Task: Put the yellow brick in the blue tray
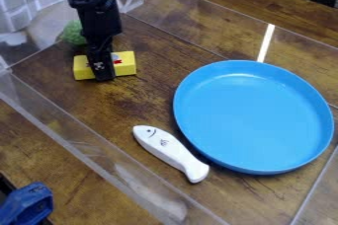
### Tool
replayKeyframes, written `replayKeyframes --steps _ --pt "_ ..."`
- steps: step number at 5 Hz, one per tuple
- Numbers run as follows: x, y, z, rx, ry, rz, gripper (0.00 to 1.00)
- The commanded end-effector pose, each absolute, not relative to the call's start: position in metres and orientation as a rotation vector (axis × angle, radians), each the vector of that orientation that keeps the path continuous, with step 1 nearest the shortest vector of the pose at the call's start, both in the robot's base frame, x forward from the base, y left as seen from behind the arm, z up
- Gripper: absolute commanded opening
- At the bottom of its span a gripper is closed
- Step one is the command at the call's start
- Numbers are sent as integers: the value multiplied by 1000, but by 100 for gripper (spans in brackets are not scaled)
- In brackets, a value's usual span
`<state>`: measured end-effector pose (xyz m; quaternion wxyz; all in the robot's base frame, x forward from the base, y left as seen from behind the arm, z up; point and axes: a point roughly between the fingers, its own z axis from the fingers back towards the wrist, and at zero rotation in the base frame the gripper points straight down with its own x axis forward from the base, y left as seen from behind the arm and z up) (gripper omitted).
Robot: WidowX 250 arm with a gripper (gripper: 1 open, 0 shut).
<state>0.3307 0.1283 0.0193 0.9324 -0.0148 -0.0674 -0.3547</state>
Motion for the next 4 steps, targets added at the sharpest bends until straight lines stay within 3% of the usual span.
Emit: replayKeyframes --steps 1,4 --pt "323 132 16 -47 -113 -699 0" --pt "329 129 23 -33 -112 -679 0"
